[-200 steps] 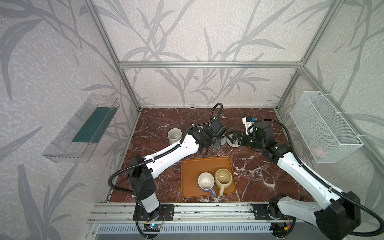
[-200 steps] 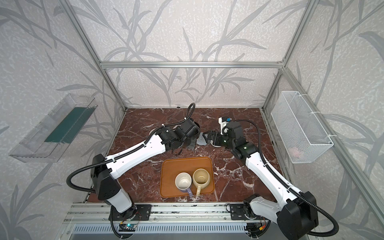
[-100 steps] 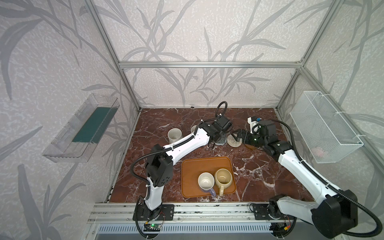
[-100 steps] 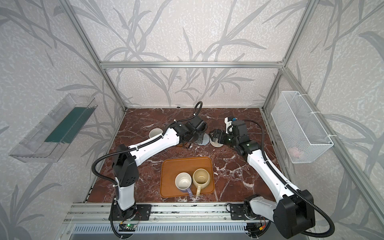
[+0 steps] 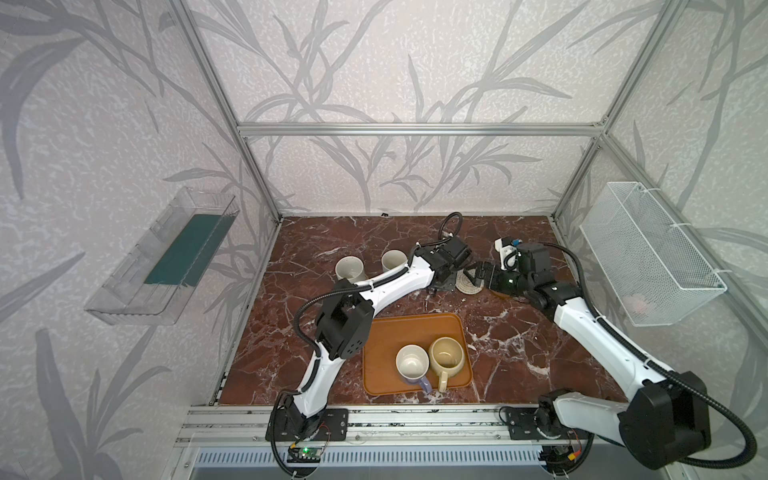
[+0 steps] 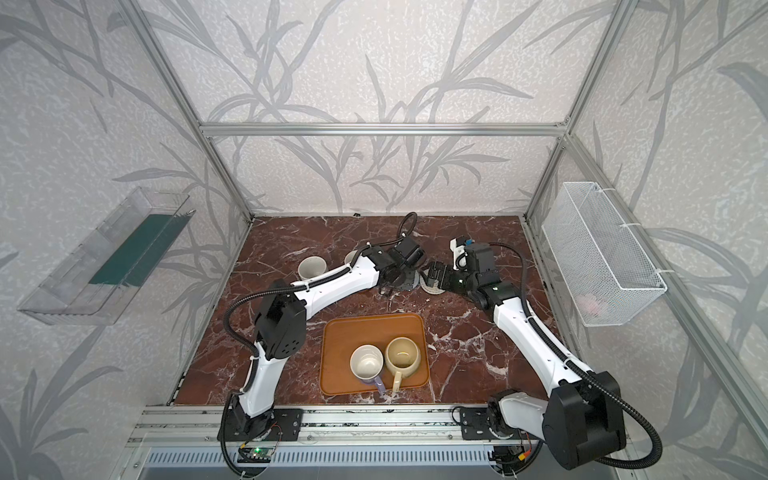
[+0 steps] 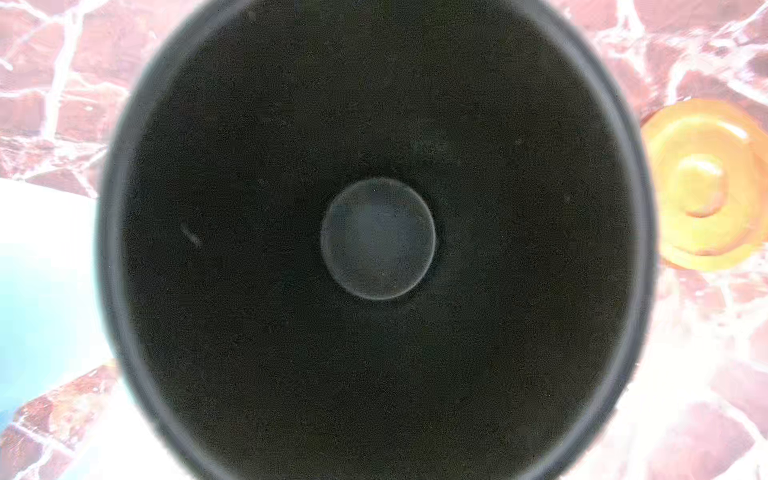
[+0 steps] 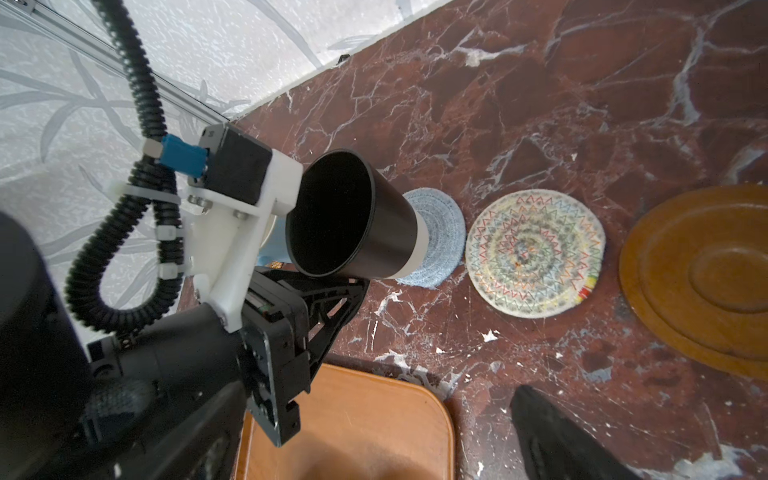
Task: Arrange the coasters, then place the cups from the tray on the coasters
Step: 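Carry the black mug with left gripper toward the blue woven coaster, then lower the black mug onto the blue woven coaster and open left gripper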
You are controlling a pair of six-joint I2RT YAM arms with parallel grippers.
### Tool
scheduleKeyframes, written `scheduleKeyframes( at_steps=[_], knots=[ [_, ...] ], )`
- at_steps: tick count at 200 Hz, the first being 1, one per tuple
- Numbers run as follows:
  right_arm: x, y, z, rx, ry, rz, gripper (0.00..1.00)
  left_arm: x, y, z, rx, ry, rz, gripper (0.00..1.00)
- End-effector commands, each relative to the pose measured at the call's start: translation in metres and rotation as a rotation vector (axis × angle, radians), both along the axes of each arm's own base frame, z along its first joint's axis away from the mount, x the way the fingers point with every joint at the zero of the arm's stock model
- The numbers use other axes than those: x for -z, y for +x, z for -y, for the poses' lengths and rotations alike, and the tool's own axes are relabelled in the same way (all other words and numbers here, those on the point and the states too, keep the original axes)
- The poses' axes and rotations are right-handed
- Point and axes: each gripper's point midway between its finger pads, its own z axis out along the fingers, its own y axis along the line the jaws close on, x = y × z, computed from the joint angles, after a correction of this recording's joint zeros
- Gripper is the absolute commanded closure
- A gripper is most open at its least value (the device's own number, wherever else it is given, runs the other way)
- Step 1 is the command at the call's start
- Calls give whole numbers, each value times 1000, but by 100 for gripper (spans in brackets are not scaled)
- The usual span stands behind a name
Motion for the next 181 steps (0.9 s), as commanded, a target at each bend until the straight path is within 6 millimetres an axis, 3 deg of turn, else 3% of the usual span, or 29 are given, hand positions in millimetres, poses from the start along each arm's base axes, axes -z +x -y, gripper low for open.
scheduleKeyframes(
  at_steps=[1, 60, 120, 181],
  knots=[
    [2, 0, 3, 2, 37, 5, 1, -29, 25, 8, -55, -60, 110, 100],
    [15, -2, 14, 6, 88, -33, 1, -12, 35, 15, -78, -62, 115, 100],
    [11, -3, 15, -4, 84, -26, 1, 4, 36, 14, -90, -34, 96, 100],
    [9, -4, 9, -27, 120, -36, 1, 33, 9, -21, -161, 65, 4, 100]
  ],
)
